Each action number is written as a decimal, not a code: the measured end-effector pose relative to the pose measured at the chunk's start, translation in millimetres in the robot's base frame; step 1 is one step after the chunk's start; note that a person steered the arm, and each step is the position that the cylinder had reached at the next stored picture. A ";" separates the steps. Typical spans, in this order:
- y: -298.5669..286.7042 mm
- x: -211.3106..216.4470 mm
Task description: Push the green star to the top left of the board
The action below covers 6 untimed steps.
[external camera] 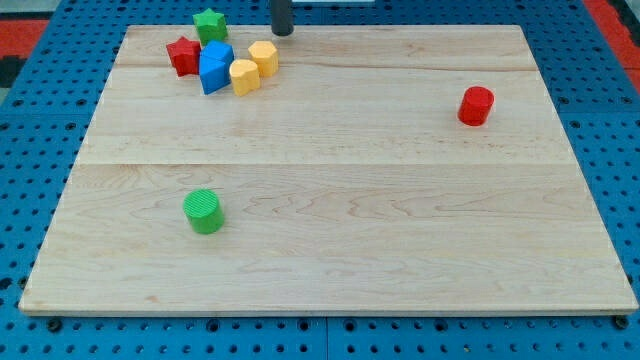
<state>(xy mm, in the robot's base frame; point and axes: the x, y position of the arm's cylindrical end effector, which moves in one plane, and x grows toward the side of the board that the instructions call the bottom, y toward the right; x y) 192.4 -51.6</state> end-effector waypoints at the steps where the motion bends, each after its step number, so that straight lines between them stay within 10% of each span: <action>1: -25.5 -0.7; 6: -156.4 8.3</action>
